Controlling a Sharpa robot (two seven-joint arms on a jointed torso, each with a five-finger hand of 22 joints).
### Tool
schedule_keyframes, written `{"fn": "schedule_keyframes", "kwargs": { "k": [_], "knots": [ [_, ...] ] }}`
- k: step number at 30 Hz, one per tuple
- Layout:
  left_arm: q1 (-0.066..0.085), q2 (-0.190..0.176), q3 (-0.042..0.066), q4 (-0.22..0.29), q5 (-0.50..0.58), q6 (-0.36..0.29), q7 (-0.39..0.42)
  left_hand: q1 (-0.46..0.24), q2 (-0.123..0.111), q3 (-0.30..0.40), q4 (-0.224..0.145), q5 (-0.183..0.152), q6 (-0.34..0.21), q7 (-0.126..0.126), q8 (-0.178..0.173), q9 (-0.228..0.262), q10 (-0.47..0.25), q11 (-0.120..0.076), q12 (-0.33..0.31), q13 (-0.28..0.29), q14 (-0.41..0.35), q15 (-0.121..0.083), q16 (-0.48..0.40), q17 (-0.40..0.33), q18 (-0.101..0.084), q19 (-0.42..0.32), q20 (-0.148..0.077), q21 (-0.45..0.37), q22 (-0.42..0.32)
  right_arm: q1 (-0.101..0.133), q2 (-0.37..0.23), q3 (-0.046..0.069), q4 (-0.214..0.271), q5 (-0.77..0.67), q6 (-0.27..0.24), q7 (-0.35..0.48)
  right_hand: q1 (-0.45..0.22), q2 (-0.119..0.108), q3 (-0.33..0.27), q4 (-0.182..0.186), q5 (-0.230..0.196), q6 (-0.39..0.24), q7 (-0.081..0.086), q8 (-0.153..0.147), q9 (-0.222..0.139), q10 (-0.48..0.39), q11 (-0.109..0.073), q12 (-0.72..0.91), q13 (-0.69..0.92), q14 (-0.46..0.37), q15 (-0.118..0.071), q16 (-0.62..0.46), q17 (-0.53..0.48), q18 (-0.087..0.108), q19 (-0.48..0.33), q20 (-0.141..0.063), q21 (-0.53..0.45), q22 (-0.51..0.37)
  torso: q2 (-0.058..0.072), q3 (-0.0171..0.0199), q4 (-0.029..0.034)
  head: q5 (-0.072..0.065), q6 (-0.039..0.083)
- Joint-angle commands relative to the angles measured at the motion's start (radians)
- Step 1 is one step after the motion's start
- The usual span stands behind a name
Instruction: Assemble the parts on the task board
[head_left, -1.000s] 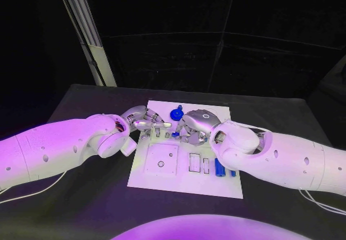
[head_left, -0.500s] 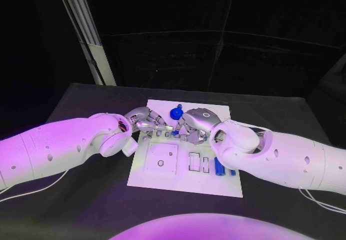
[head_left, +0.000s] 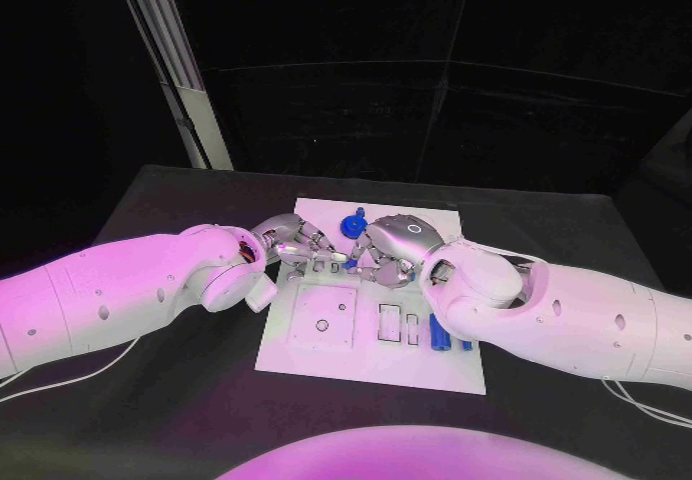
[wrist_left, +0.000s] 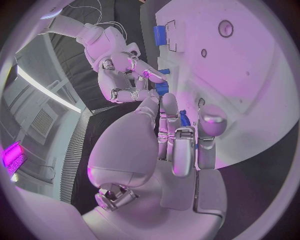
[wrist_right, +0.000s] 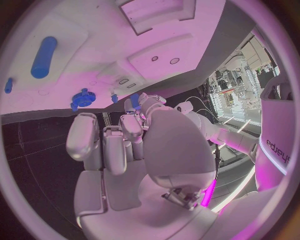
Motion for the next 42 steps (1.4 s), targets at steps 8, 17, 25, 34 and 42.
{"fn": "schedule_keyframes", "kwargs": {
  "k": [8,17,25,34,42],
  "knots": [
    [0.001,0.003,0.001,-0.004,-0.006,0.006,-0.014,0.030,0.006,0.025,-0.014,0.002,0.000,-0.010,0.006,0.000,-0.004,-0.006,0.002,-0.001,0.090,-0.008,0.002,0.207,-0.015,0.003,-0.005,0.003,0.001,0.002,-0.007,0.001,0.018,-0.023,-0.064,-0.002,0.008,0.004,-0.002,-0.002,0.016,0.018,-0.013,0.006,0.001,0.004,0.003,-0.003,-0.002,0.078,-0.008,-0.005,0.157,-0.016,0.009,-0.004,0.008,0.005,0.000,0.0003,0.0004,0.000,-0.001],
    [0.001,0.005,0.001,-0.007,-0.006,0.006,-0.017,0.047,0.012,0.046,-0.025,0.002,-0.002,-0.011,0.006,-0.001,-0.006,-0.007,0.000,-0.003,0.090,-0.009,0.003,0.207,-0.015,0.002,-0.006,0.003,0.002,0.002,-0.011,0.001,0.029,-0.026,-0.099,0.002,0.009,0.004,-0.001,-0.003,0.020,0.018,-0.013,0.006,0.001,0.002,0.002,-0.007,-0.005,0.078,-0.008,-0.004,0.158,-0.016,0.009,-0.005,0.008,0.005,0.000,-0.0001,0.0000,0.000,-0.002],
    [0.001,0.005,0.001,-0.007,-0.007,0.004,-0.019,0.051,0.013,0.052,-0.029,0.002,-0.002,-0.011,0.006,-0.002,-0.007,-0.007,-0.001,-0.003,0.089,-0.009,0.003,0.207,-0.015,0.002,-0.006,0.004,0.003,0.002,-0.013,0.001,0.035,-0.026,-0.115,0.006,0.010,0.003,-0.001,-0.005,0.023,0.017,-0.013,0.006,0.001,0.001,0.002,-0.009,-0.007,0.078,-0.008,-0.005,0.157,-0.016,0.009,-0.005,0.008,0.005,0.000,-0.0001,0.0004,-0.001,-0.002],
    [0.001,0.007,0.001,-0.008,-0.007,0.002,-0.021,0.052,0.013,0.055,-0.029,0.002,-0.003,-0.011,0.006,-0.002,-0.007,-0.007,-0.001,-0.004,0.089,-0.009,0.002,0.207,-0.015,0.002,-0.006,0.003,0.003,0.002,-0.012,0.001,0.040,-0.025,-0.124,0.013,0.015,0.001,0.002,-0.010,0.028,0.016,-0.013,0.006,0.001,0.000,0.002,-0.012,-0.010,0.078,-0.008,-0.006,0.156,-0.016,0.009,-0.005,0.008,0.006,0.000,-0.0006,0.0008,0.000,-0.001],
    [0.001,0.007,0.001,-0.009,-0.007,0.000,-0.022,0.053,0.014,0.055,-0.030,0.002,-0.003,-0.011,0.006,-0.002,-0.007,-0.007,-0.001,-0.004,0.089,-0.010,0.002,0.206,-0.015,0.002,-0.006,0.003,0.003,0.002,-0.013,0.001,0.045,-0.025,-0.120,0.018,0.023,0.000,0.006,-0.019,0.030,0.016,-0.014,0.008,0.001,0.002,0.002,-0.011,-0.008,0.078,-0.009,-0.005,0.157,-0.016,0.010,-0.006,0.009,0.007,-0.001,0.0001,-0.0002,0.000,-0.001]
  ]
}}
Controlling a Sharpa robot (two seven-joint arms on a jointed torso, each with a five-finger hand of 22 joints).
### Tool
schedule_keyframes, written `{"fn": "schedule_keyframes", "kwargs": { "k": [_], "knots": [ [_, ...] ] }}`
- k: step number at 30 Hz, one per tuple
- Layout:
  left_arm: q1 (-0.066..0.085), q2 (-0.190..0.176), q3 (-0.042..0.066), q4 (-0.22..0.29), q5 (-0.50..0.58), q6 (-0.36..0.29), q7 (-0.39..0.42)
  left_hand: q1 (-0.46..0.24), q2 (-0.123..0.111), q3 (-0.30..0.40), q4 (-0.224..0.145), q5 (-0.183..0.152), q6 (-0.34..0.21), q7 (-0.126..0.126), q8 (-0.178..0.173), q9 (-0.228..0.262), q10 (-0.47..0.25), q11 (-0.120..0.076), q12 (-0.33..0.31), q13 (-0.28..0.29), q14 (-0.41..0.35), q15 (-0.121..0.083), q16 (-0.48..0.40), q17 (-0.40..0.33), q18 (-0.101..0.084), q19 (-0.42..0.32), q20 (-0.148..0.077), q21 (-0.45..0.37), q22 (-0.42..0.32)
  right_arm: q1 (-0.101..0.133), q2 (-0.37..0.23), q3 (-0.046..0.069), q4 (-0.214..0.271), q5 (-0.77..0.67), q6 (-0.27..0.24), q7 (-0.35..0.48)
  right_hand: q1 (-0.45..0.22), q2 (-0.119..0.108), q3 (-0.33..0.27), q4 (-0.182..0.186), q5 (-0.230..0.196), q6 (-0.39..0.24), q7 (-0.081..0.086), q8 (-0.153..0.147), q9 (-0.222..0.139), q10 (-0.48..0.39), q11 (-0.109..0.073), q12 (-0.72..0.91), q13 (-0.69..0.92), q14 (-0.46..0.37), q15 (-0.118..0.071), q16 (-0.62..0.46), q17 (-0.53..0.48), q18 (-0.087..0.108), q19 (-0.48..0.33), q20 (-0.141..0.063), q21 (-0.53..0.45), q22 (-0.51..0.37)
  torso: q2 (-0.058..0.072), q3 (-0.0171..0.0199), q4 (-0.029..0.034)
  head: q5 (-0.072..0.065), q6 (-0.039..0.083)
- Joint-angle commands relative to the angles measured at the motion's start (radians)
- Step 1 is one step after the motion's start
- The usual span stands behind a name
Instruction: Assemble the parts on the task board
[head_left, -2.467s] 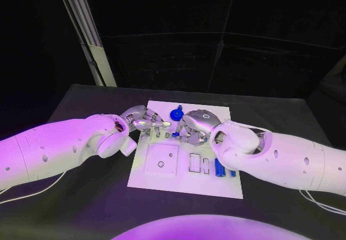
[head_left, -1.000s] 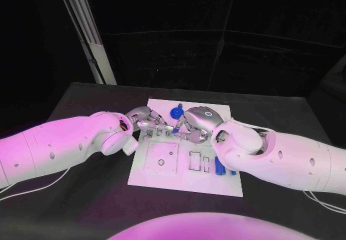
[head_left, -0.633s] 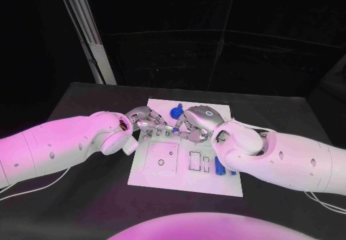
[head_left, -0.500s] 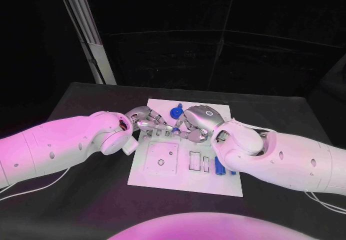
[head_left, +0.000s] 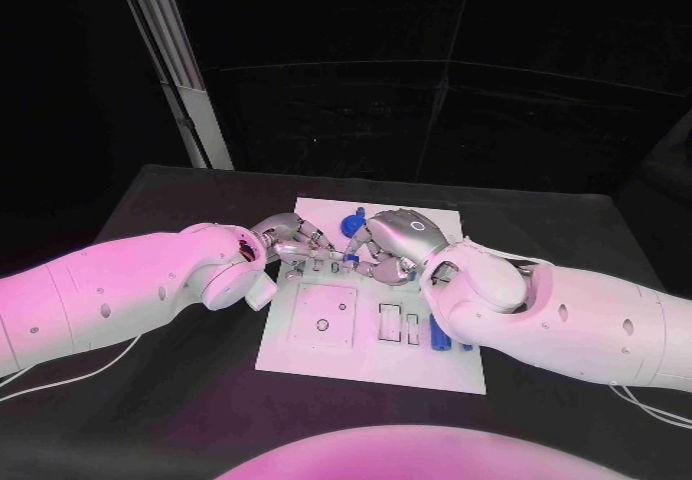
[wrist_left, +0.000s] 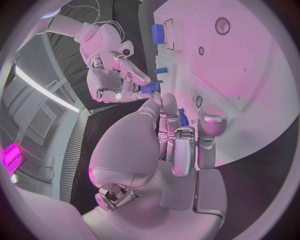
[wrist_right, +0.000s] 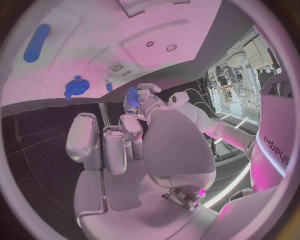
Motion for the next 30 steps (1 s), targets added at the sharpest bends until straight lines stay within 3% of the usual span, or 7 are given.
{"fn": "schedule_keyframes", "kwargs": {
  "k": [1,8,17,30],
  "knots": [
    [0.000,0.002,0.000,0.002,-0.006,0.002,-0.007,0.009,-0.004,0.006,0.000,0.004,0.001,-0.008,0.007,-0.001,-0.003,-0.004,-0.001,-0.002,0.093,-0.006,0.002,0.206,-0.015,0.002,-0.006,0.003,0.000,0.003,0.001,0.001,0.006,-0.009,-0.028,0.019,0.013,-0.001,0.002,-0.009,0.005,0.016,-0.011,0.007,0.002,0.002,0.002,-0.001,0.002,0.082,-0.005,-0.005,0.156,-0.016,0.007,-0.002,0.005,0.002,-0.001,0.0003,-0.0007,0.000,0.000],
    [0.000,0.003,0.000,0.002,-0.006,0.001,-0.007,0.010,-0.003,0.008,0.000,0.004,0.001,-0.008,0.007,-0.001,-0.003,-0.004,-0.002,-0.002,0.093,-0.006,0.002,0.206,-0.015,0.001,-0.006,0.003,0.000,0.003,0.002,0.001,0.007,-0.026,-0.012,0.012,0.016,-0.001,0.003,-0.012,0.005,0.018,-0.011,0.009,0.003,0.008,0.001,0.008,0.011,0.082,-0.005,-0.005,0.157,-0.018,0.011,-0.002,0.009,0.010,0.000,0.0001,-0.0003,0.000,0.001],
    [0.000,-0.014,0.000,0.004,-0.006,-0.009,-0.004,0.009,-0.003,0.009,0.000,0.004,0.001,-0.008,0.007,-0.001,-0.003,-0.003,-0.002,-0.002,0.093,-0.006,0.001,0.204,-0.015,0.000,-0.006,0.001,-0.002,0.003,0.008,0.002,-0.010,-0.074,0.074,-0.025,0.016,-0.001,0.004,-0.013,0.005,0.021,-0.012,0.011,0.004,0.014,0.001,0.017,0.019,0.082,-0.006,-0.004,0.158,-0.018,0.011,-0.003,0.010,0.011,-0.001,-0.0003,-0.0001,-0.001,0.000],
    [0.009,-0.136,0.000,0.040,0.015,-0.057,0.031,0.005,-0.002,0.013,0.002,0.003,-0.001,-0.006,0.005,-0.002,-0.005,-0.002,-0.004,-0.003,0.091,-0.005,-0.003,0.196,-0.012,-0.006,-0.006,-0.009,-0.014,0.005,0.076,0.002,-0.092,-0.158,0.195,-0.097,0.003,0.000,0.001,-0.006,0.002,0.025,-0.012,0.014,0.005,0.020,0.001,0.020,0.022,0.082,-0.006,-0.004,0.158,-0.019,0.014,-0.003,0.013,0.017,-0.002,-0.0025,0.0031,-0.002,0.000]
  ]
}}
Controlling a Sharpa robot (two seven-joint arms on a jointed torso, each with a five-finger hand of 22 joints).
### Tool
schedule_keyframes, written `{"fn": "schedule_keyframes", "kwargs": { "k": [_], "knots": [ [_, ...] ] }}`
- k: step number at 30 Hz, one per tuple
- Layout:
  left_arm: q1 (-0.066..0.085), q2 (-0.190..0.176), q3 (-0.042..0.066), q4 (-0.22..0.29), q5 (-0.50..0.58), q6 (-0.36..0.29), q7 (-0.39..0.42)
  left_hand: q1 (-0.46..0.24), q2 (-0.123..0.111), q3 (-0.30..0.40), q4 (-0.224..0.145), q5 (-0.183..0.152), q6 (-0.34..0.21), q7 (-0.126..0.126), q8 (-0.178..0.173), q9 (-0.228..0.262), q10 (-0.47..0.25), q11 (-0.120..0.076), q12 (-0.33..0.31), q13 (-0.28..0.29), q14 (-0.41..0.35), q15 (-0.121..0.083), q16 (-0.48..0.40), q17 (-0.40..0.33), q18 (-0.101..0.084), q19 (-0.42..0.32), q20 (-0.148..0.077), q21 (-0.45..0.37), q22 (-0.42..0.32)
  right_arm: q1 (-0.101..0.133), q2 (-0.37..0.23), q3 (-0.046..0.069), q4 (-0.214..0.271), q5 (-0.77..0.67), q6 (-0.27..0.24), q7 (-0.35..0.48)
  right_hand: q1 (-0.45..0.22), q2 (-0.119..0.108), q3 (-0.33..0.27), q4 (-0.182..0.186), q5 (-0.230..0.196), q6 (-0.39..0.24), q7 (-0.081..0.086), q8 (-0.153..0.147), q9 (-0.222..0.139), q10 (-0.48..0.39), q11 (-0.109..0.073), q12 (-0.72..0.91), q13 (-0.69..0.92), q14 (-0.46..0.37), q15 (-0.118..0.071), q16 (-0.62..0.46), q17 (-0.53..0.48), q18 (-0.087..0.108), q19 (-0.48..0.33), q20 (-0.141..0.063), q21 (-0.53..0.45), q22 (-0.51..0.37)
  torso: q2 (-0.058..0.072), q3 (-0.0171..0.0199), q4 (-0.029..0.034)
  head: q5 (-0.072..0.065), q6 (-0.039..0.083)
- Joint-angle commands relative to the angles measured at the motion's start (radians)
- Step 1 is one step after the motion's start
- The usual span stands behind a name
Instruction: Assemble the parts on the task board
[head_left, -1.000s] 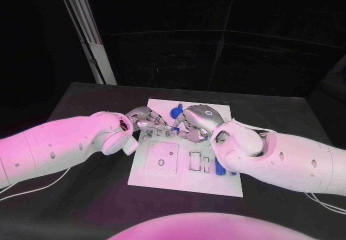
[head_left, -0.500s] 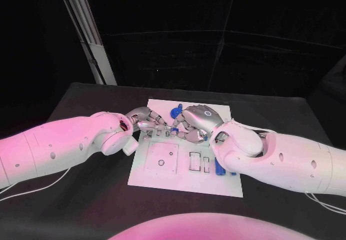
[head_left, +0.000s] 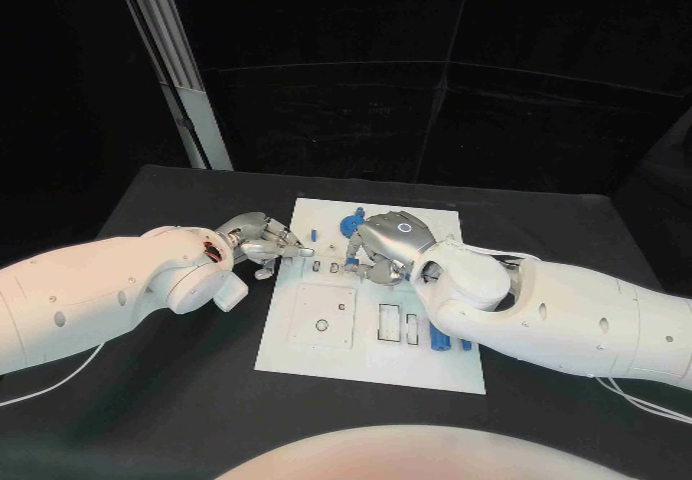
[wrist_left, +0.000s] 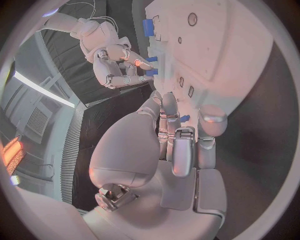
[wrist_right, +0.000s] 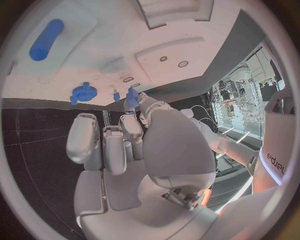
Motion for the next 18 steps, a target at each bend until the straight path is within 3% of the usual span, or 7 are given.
{"fn": "schedule_keyframes", "kwargs": {
  "k": [1,5,10,18],
  "knots": [
    [0.005,-0.025,0.001,0.016,0.018,-0.035,0.033,0.005,-0.002,0.007,0.002,0.003,-0.001,-0.006,0.005,-0.001,-0.005,-0.002,-0.004,-0.001,0.091,-0.005,-0.003,0.196,-0.012,-0.005,-0.006,-0.009,-0.004,0.005,0.026,0.001,-0.029,-0.053,0.082,-0.050,-0.008,0.003,-0.003,0.005,0.002,0.022,-0.015,0.006,0.004,0.010,-0.002,0.006,0.002,0.082,-0.006,-0.004,0.158,-0.019,0.008,-0.003,0.006,0.002,0.000,-0.0012,0.0010,0.001,0.001],
    [0.009,-0.045,0.001,0.029,0.038,-0.042,0.040,0.003,-0.002,0.008,0.003,0.003,-0.002,-0.006,0.005,-0.002,-0.006,-0.002,-0.005,-0.002,0.090,-0.005,-0.004,0.194,-0.012,-0.007,-0.006,-0.012,-0.007,0.008,0.061,0.001,-0.065,-0.057,0.118,-0.077,-0.016,0.001,-0.006,0.009,0.002,0.023,-0.015,0.006,0.004,0.012,-0.002,0.007,0.003,0.082,-0.006,-0.005,0.157,-0.020,0.008,-0.003,0.007,0.004,0.000,-0.0029,0.0008,0.002,0.002],
    [0.011,-0.054,0.001,0.041,0.050,-0.043,0.045,0.002,-0.002,0.009,0.003,0.003,-0.003,-0.005,0.004,-0.002,-0.007,-0.001,-0.005,-0.002,0.090,-0.005,-0.005,0.192,-0.011,-0.008,-0.006,-0.014,-0.010,0.010,0.098,0.001,-0.100,-0.066,0.152,-0.130,-0.021,-0.002,-0.009,0.011,0.002,0.022,-0.015,0.006,0.004,0.013,-0.002,0.009,0.004,0.082,-0.006,-0.006,0.156,-0.020,0.008,-0.004,0.007,0.003,0.002,-0.0003,-0.0014,0.005,0.004],
    [0.014,-0.062,0.001,0.053,0.054,-0.044,0.048,0.002,-0.002,0.009,0.003,0.003,-0.003,-0.005,0.004,-0.002,-0.007,-0.001,-0.005,-0.002,0.090,-0.005,-0.005,0.192,-0.011,-0.008,-0.006,-0.014,-0.010,0.014,0.137,0.000,-0.142,-0.056,0.193,-0.160,-0.024,-0.002,-0.009,0.013,0.004,0.023,-0.015,0.007,0.004,0.013,-0.002,0.007,0.004,0.082,-0.006,-0.007,0.154,-0.020,0.008,-0.004,0.006,0.003,0.003,0.0003,-0.0021,0.004,0.003]
  ]
}}
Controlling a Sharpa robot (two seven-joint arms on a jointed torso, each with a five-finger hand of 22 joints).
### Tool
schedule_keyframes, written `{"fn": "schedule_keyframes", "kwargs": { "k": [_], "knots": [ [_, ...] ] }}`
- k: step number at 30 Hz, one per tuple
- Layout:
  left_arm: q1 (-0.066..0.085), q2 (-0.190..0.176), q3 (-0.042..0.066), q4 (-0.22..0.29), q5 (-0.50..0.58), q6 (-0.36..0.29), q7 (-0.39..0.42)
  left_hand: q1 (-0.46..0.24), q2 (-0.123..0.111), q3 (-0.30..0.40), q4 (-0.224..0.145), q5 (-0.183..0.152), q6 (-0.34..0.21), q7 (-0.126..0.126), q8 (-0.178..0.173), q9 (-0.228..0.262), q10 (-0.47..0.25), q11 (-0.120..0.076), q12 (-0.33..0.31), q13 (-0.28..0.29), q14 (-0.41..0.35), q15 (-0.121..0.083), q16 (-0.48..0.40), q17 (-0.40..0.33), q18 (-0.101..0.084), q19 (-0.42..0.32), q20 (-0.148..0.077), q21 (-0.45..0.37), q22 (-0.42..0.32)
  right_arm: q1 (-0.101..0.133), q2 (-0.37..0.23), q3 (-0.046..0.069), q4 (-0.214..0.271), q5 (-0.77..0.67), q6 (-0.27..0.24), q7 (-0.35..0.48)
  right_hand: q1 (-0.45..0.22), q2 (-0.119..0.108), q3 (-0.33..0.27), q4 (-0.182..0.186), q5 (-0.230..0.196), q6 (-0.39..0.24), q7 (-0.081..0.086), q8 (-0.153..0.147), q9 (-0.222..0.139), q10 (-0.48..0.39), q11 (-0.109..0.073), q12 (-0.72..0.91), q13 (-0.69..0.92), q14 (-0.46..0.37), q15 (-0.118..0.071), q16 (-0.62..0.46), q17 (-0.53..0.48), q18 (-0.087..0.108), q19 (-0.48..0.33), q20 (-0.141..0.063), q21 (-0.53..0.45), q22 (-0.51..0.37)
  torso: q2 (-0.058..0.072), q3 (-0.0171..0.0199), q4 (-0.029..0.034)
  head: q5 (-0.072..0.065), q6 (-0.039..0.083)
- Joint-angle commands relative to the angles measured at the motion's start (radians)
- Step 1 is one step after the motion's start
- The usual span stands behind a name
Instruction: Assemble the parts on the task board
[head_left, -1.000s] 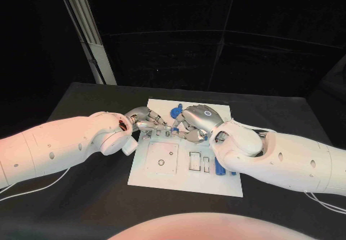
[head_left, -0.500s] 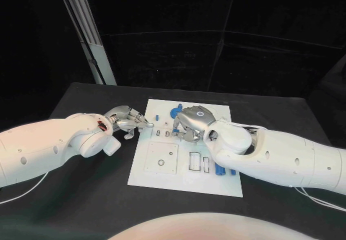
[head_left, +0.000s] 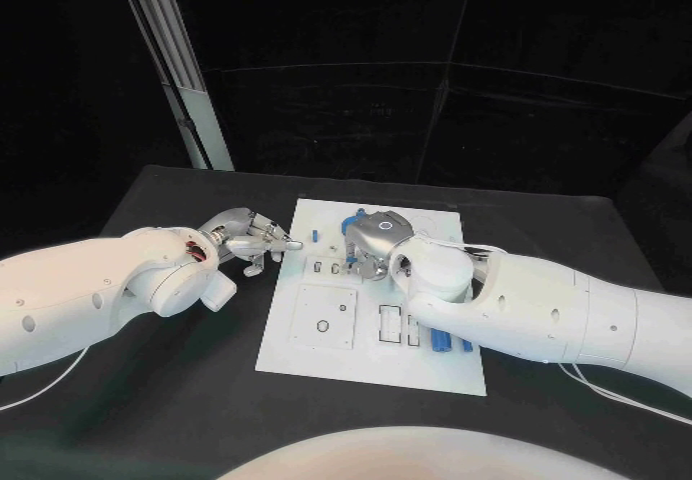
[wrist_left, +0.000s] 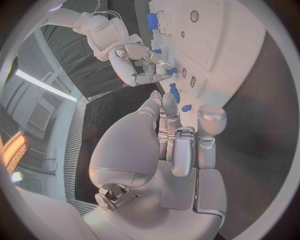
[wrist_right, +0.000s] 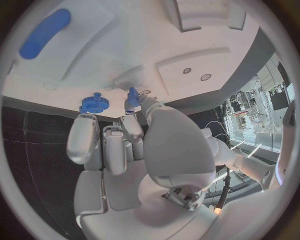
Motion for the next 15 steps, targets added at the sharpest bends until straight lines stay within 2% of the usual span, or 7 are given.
{"fn": "schedule_keyframes", "kwargs": {
  "k": [1,10,15],
  "knots": [
    [0.002,-0.002,0.001,0.005,0.016,-0.009,0.021,0.002,-0.002,0.006,0.000,0.003,-0.003,-0.005,0.004,-0.002,-0.007,-0.001,-0.005,-0.001,0.090,-0.005,-0.005,0.192,-0.011,-0.005,-0.002,-0.003,-0.001,0.003,0.010,0.000,-0.010,-0.003,0.060,-0.044,-0.009,0.000,-0.001,0.005,0.006,0.022,-0.015,0.007,-0.002,0.007,-0.003,0.004,0.000,0.082,-0.006,-0.003,0.154,-0.019,0.005,0.000,0.002,0.000,0.001,0.0006,-0.0001,-0.001,-0.001],
    [0.003,-0.004,0.001,0.008,0.017,-0.009,0.021,0.001,-0.002,0.008,0.001,0.003,-0.003,-0.005,0.004,-0.002,-0.007,-0.001,-0.006,-0.001,0.089,-0.005,-0.005,0.191,-0.011,-0.005,-0.002,-0.004,-0.001,0.005,0.022,0.000,-0.018,0.020,0.096,-0.055,-0.019,0.000,-0.004,0.010,0.008,0.022,-0.014,0.007,-0.002,0.008,-0.002,0.005,0.001,0.081,-0.006,-0.003,0.153,-0.019,0.005,0.000,0.002,-0.001,0.000,0.0025,-0.0014,0.001,-0.004],
    [0.004,-0.004,0.001,0.009,0.017,-0.010,0.021,0.001,-0.002,0.008,0.001,0.003,-0.003,-0.005,0.004,-0.002,-0.007,-0.001,-0.006,-0.001,0.089,-0.005,-0.005,0.191,-0.011,-0.005,-0.002,-0.004,-0.001,0.005,0.024,0.000,-0.014,0.027,0.108,-0.057,-0.029,-0.001,-0.008,0.015,0.009,0.022,-0.014,0.007,-0.002,0.010,-0.002,0.007,0.004,0.082,-0.006,-0.003,0.154,-0.020,0.005,0.000,0.002,0.000,0.000,0.0022,-0.0010,0.000,-0.005]
  ]
}}
